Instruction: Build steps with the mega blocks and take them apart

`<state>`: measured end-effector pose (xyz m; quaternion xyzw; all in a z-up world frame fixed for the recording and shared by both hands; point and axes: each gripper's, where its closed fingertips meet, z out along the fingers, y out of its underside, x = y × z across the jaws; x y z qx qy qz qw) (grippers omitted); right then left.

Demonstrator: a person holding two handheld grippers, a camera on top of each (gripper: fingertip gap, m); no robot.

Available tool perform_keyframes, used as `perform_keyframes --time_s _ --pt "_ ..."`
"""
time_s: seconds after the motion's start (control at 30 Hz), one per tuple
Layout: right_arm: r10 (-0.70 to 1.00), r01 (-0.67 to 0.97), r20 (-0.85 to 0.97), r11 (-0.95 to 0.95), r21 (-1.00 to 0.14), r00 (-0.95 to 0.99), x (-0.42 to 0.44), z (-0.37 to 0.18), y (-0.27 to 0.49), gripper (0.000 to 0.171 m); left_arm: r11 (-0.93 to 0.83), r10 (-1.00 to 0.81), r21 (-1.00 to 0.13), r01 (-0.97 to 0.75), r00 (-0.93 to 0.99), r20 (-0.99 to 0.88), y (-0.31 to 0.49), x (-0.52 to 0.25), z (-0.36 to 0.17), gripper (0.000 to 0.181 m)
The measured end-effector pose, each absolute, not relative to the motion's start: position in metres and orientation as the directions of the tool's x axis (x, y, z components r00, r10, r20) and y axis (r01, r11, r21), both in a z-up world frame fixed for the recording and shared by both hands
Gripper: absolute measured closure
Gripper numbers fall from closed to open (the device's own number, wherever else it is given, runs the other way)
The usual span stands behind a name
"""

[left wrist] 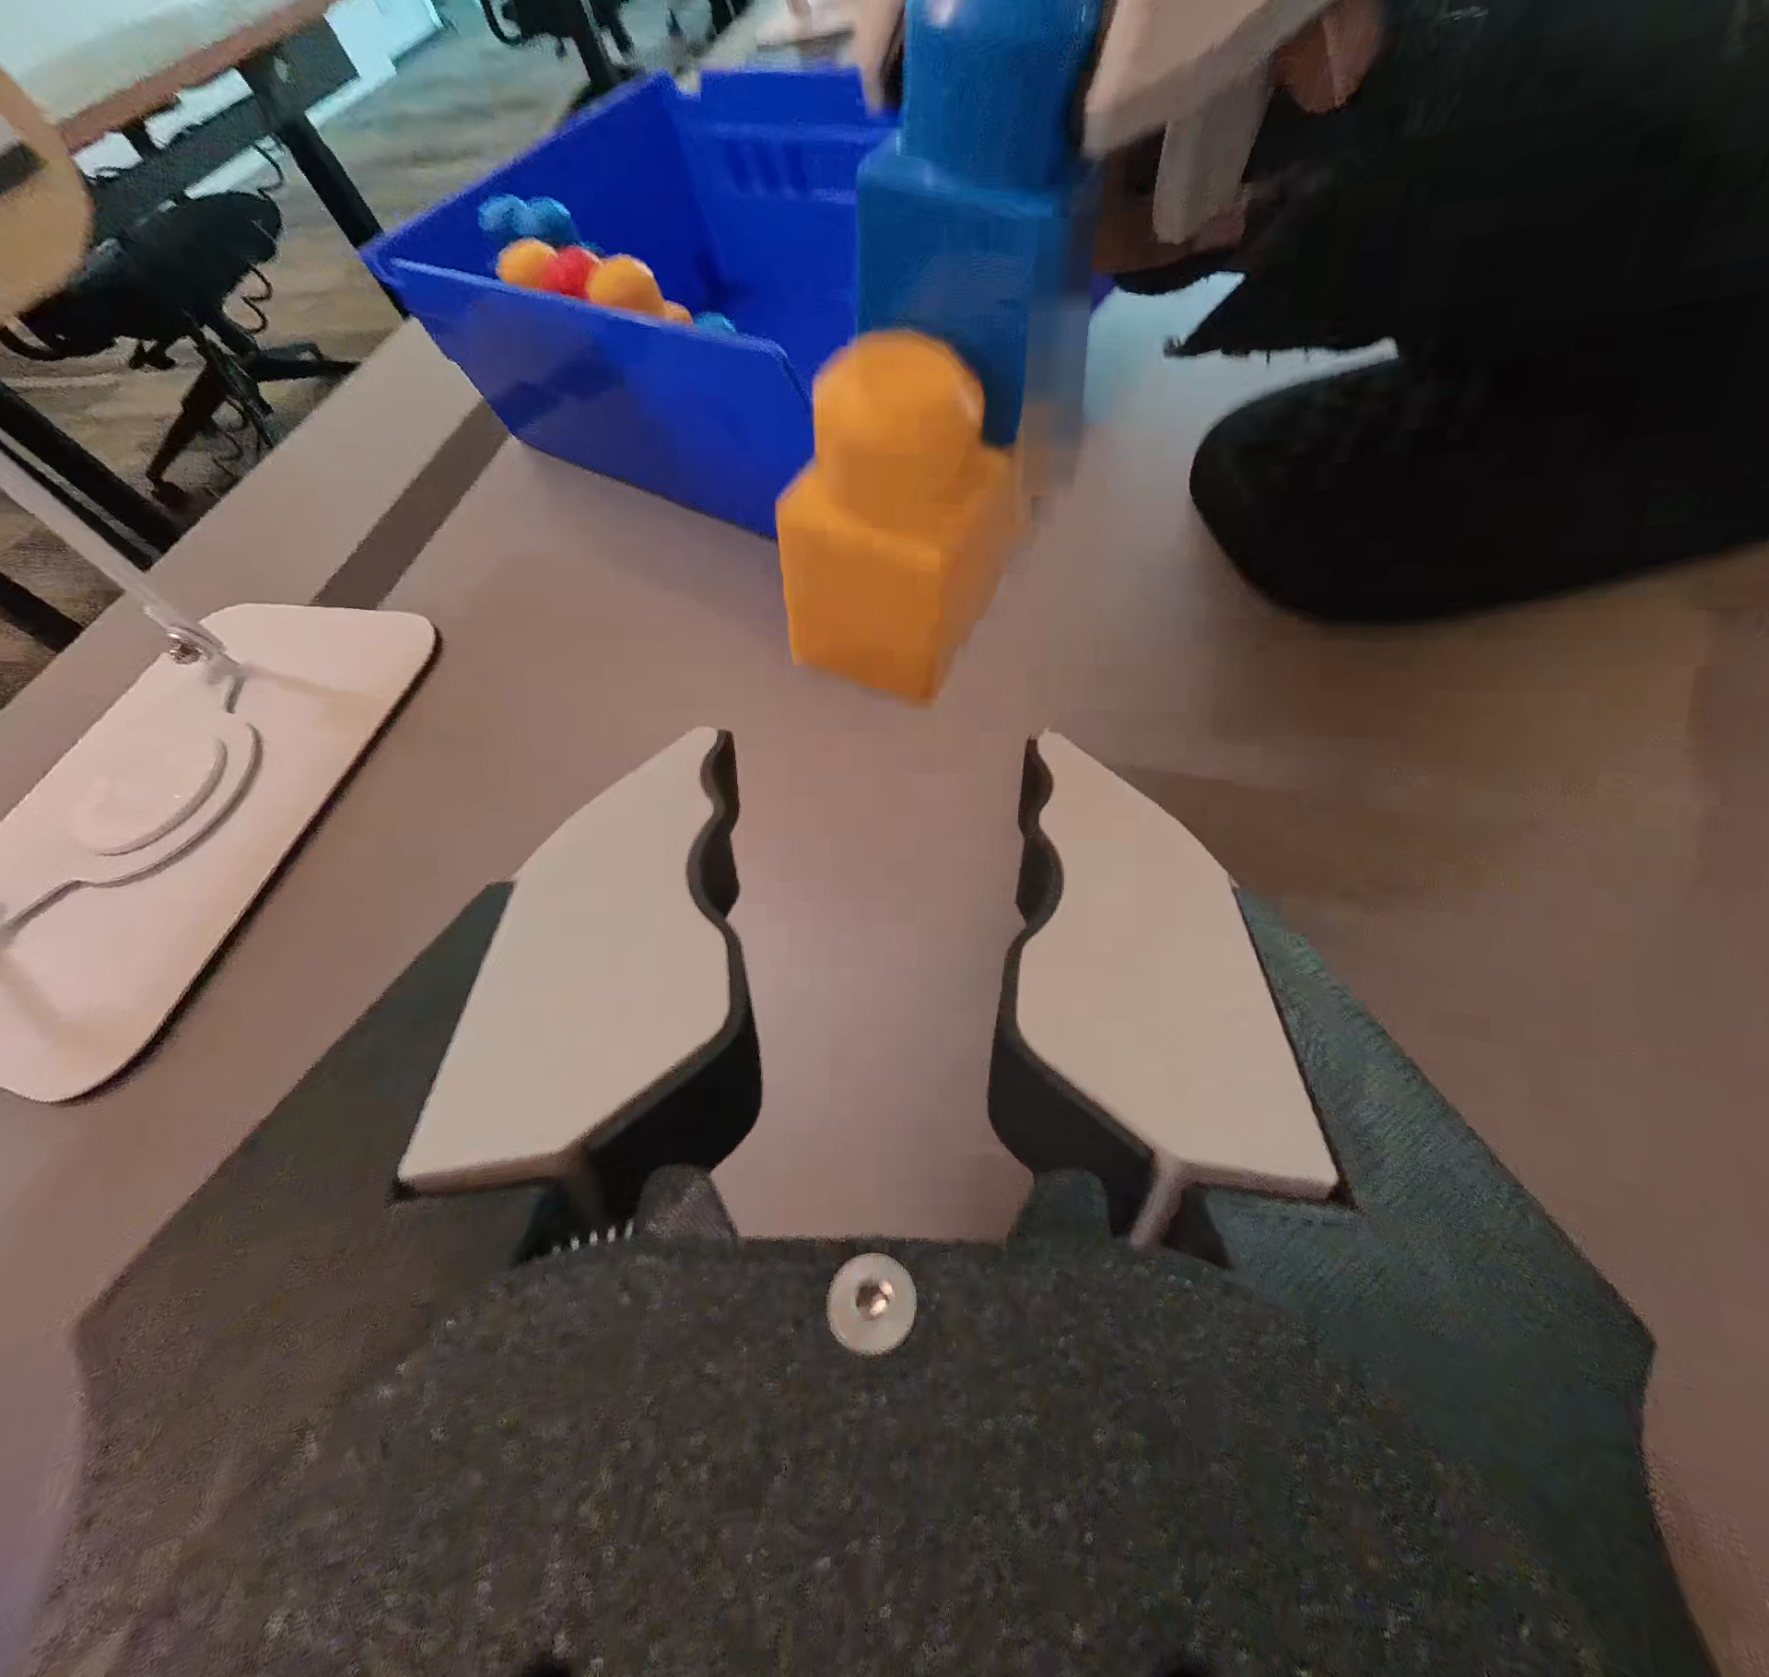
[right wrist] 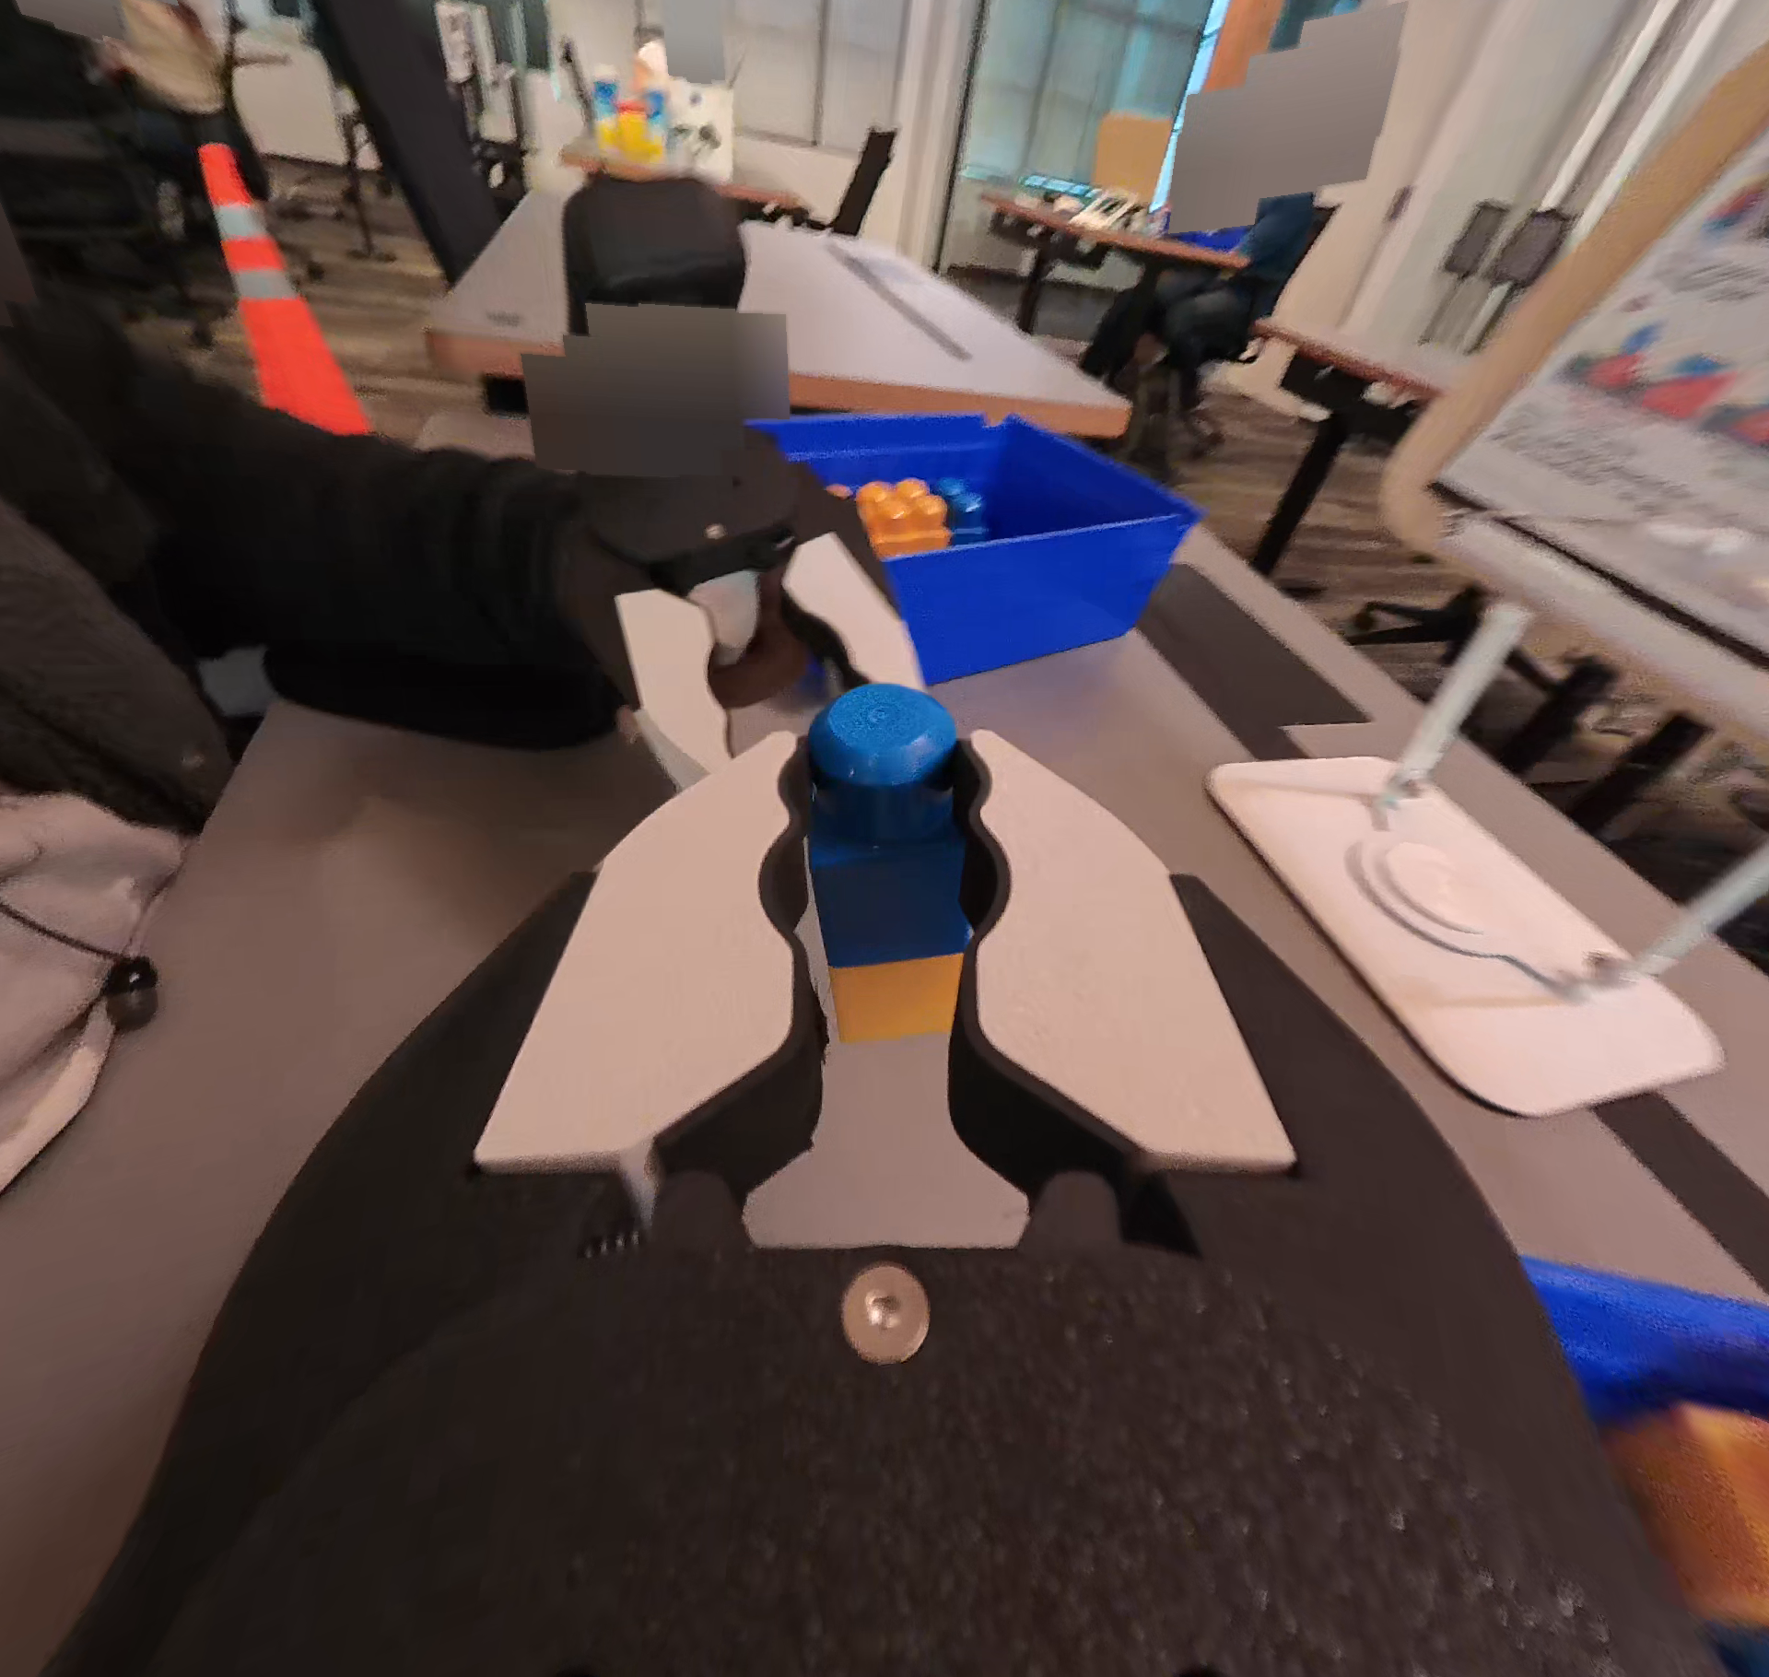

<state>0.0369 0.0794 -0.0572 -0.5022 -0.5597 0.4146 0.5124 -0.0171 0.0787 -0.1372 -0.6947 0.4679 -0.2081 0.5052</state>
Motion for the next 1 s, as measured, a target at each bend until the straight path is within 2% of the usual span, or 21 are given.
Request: perform_keyframes --time_s 0.1,0.27,0.47,0.73,1.0 --pt "0.976 0.092 0.150 0.137 -0.986 0.158 0.074 -0.025 0.113 0.143 -0.070 -0.840 -0.929 -0.362 0.524 -0.140 0.086 -0.025 -0.126 0.129" --pt "0.943 0.166 0.104 0.053 -0.985 0.315 0.124 -0.009 0.179 0.143 -0.050 -0.826 -0.936 -0.349 0.542 -0.158 0.090 -0.028 -0.123 0.129" --pt "0.916 0.284 -0.006 -0.131 -0.950 0.402 0.139 -0.056 0.220 0.143 -0.031 -0.821 -0.936 -0.352 0.543 -0.177 0.089 -0.027 -0.121 0.128" --pt "0.890 0.420 0.039 -0.175 -0.890 0.455 0.133 -0.119 0.232 0.143 -0.026 -0.819 -0.937 -0.349 0.545 -0.180 0.088 -0.028 -0.120 0.130" --pt "0.873 0.442 0.059 -0.186 -0.878 0.484 0.134 -0.141 0.244 0.143 -0.018 -0.820 -0.930 -0.368 0.538 -0.197 0.088 -0.027 -0.123 0.131"
